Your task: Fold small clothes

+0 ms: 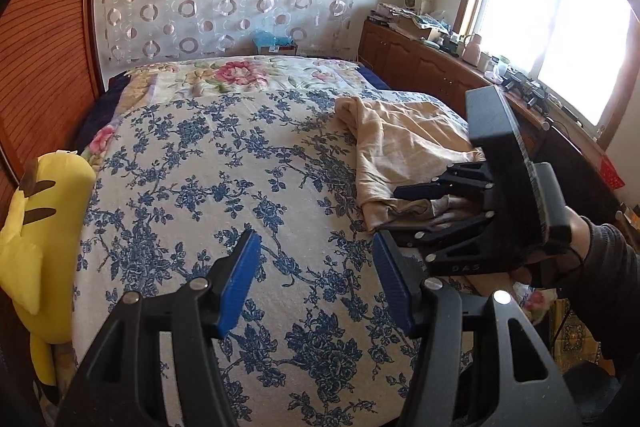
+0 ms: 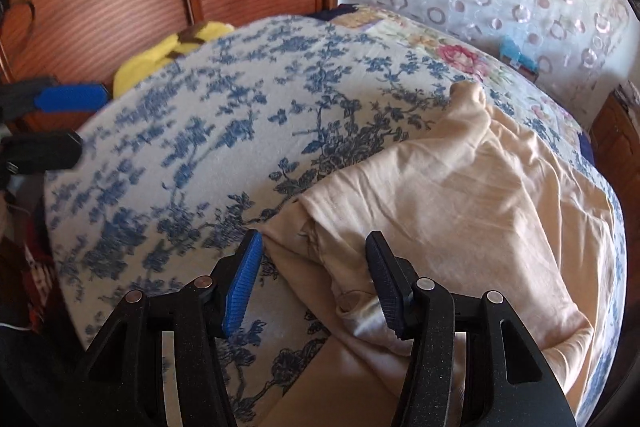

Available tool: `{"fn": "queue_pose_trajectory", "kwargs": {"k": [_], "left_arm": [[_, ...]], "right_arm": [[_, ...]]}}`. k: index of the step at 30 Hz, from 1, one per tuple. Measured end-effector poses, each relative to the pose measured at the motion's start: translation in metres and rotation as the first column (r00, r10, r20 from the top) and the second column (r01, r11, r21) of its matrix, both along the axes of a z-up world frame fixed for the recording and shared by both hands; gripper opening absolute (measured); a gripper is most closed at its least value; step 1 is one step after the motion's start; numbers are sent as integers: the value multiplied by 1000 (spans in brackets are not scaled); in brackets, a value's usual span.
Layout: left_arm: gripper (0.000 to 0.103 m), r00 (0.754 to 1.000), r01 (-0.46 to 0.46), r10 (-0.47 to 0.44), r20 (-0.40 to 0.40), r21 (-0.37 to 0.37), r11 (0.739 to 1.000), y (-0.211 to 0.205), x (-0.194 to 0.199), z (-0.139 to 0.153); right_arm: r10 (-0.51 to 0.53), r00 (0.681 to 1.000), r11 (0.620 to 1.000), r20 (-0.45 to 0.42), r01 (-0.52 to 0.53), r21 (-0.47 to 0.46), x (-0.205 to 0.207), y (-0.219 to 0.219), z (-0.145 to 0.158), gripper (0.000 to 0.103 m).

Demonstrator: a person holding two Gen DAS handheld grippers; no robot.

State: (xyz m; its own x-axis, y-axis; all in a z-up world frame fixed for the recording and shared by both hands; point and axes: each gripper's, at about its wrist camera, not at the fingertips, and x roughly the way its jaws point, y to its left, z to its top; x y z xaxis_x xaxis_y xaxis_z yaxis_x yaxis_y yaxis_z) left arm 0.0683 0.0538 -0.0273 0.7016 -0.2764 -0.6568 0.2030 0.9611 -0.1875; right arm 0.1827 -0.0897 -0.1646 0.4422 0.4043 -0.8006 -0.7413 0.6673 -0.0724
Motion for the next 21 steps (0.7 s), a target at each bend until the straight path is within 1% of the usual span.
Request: {"fn": "queue_pose_trajectory", "kwargs": {"k": [1, 2, 4, 5, 6, 7, 8, 10, 11, 14, 15, 18, 21], "left_arm": [[57, 1000, 2, -2, 1, -1, 1000, 0, 0, 0], [57, 1000, 2, -2, 2, -1, 1000, -1, -1, 0], [57, 1000, -6, 6, 9, -3, 1000, 0, -1, 1], [57, 1000, -16, 16, 15, -6, 1000, 1, -2, 2], [57, 1000, -20, 21, 18, -10, 1000, 1, -3, 4], [57, 999, -26, 26, 19, -19, 999, 2, -2, 4], [57, 999, -29, 30, 21, -23, 999, 3, -3, 4], [57, 999, -38, 39, 25, -34, 999, 6, -3, 5], [57, 999, -41, 42, 25, -38, 998, 7, -3, 4], [57, 999, -42, 43, 23, -41, 998, 6, -3, 4], [57, 999, -39, 40, 26, -39, 998, 6, -3, 3], [57, 999, -31, 32, 23, -39, 999, 3, -4, 2], [57, 999, -25, 25, 21, -40, 999, -1, -3, 1]], "right_arm": [[0, 1000, 1000, 5, 0, -23, 1, 2, -4, 56], [7, 1000, 999, 29, -6, -37, -1, 4, -6, 56], [12, 999, 999, 40, -11, -41, -2, 5, -6, 54], [11, 999, 999, 37, -10, -38, -2, 4, -6, 44], [-1, 999, 999, 53, 3, -36, -1, 2, -6, 35], [-16, 997, 999, 70, 19, -41, 0, 1, -6, 14], [-34, 996, 998, 87, 39, -49, 1, -1, -5, 7], [-47, 995, 999, 83, 48, -16, 3, -8, 0, 5], [-57, 994, 998, 96, 58, 0, 4, -12, 6, 5], [-90, 981, 996, 170, 84, 41, 7, -26, 31, 4], [-119, 973, 992, 195, 108, 66, 12, -36, 44, 4], [-190, 955, 980, 228, 172, 100, 32, -62, 71, 4], [-263, 926, 964, 270, 246, 96, 58, -92, 91, 4]]}}
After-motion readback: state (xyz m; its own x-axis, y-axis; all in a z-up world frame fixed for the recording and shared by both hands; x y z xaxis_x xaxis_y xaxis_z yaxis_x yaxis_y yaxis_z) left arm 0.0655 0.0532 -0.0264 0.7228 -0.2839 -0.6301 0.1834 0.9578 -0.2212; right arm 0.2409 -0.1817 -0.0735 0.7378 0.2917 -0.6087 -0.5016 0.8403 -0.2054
